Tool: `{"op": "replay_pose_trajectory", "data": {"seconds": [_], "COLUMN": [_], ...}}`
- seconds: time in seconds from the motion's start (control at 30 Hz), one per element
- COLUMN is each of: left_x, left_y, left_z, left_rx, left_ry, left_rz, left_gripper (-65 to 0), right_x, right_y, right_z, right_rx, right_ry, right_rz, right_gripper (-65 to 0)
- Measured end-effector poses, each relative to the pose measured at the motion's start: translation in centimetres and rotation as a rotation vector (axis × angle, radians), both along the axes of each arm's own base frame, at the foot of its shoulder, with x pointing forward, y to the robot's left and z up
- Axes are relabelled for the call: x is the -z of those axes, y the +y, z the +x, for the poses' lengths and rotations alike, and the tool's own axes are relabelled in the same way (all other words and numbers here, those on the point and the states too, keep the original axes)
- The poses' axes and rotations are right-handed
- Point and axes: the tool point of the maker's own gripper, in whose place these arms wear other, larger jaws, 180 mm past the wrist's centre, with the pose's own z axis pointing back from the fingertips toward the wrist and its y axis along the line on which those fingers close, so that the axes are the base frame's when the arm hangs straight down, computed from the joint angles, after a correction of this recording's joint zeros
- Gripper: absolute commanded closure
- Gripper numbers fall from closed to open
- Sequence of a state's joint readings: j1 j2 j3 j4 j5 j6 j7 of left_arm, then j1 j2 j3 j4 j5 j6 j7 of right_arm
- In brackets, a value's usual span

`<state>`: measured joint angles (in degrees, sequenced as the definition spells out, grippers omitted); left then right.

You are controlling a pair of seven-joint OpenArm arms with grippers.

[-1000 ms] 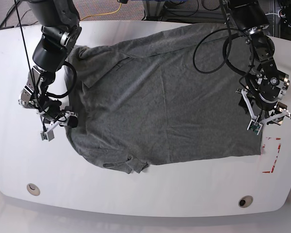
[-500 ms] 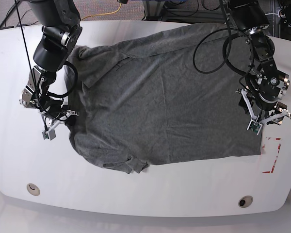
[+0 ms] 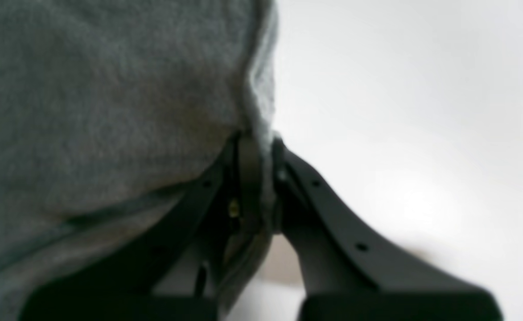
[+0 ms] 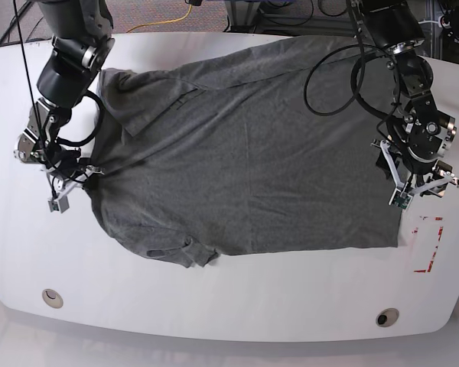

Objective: Layout the t-shirt on the table in an organized manner, then fold the t-shirt properly
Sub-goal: 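Grasp the shirt edge with the right gripper and pull it outward, then move the left gripper to the shirt's corner near the collar and grasp it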

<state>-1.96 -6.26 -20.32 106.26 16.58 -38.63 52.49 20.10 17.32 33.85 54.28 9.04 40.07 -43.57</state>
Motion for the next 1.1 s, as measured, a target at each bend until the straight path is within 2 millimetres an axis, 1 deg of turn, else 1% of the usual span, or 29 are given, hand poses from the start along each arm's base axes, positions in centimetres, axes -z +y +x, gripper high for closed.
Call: {"op": "replay_pose_trajectory", "data": {"seconds": [0.23,0.43,0.5,0.57,0.63,0.73,0.77,0.8,0.87,0.93,1.03,1.1], "left_x": [0.0,0.0,0.1,0.1,0.4,1.4,1.8,2.2,2.5,2.3,1.6,1.1], "left_y": [0.0,0.0,-0.1,-0.3,-0.9,-2.1,-2.4,-2.8,-2.9,-2.8,-2.5,-2.4], "left_z": [0.0,0.0,0.0,0.1,0.0,-0.7,-1.1,-1.7,-2.4,-2.7,-2.6,-2.4], "left_rx": [0.000,0.001,0.002,0.011,0.031,0.068,0.082,0.097,0.106,0.104,0.098,0.098], "left_ry": [0.001,0.001,0.001,0.004,0.014,0.038,0.050,0.066,0.087,0.085,0.068,0.054], "left_rz": [0.000,-0.001,-0.002,0.002,0.004,-0.004,-0.010,-0.010,0.000,0.009,0.024,0.030], "left_gripper": [-39.2,-39.2,-39.2,-39.2,-39.2,-39.6,-39.6,-39.6,-39.6,-39.6,-39.6,-39.6], "right_x": [0.0,0.1,0.0,0.0,0.1,0.0,0.0,-0.1,-0.2,-0.3,-0.4,-0.4], "right_y": [-2.0,-2.6,-2.6,-2.5,-2.4,-2.2,-2.2,-2.1,-2.0,-2.0,-2.0,-2.0], "right_z": [-1.0,-1.5,-1.4,-1.3,-1.3,-1.2,-1.1,-1.0,-0.9,-0.8,-0.7,-0.7], "right_rx": [0.019,0.025,0.025,0.026,0.026,0.025,0.025,0.024,0.024,0.023,0.024,0.023], "right_ry": [0.007,0.011,0.007,0.004,0.000,-0.005,-0.007,-0.015,-0.023,-0.028,-0.034,-0.035], "right_rz": [-0.032,-0.040,-0.042,-0.040,-0.038,-0.033,-0.032,-0.029,-0.028,-0.025,-0.023,-0.024], "right_gripper": [0.0,0.0,-1.4,-4.4,-10.6,-23.6,-30.4,-34.2,-43.4,-50.9,-59.1,-61.8]}}
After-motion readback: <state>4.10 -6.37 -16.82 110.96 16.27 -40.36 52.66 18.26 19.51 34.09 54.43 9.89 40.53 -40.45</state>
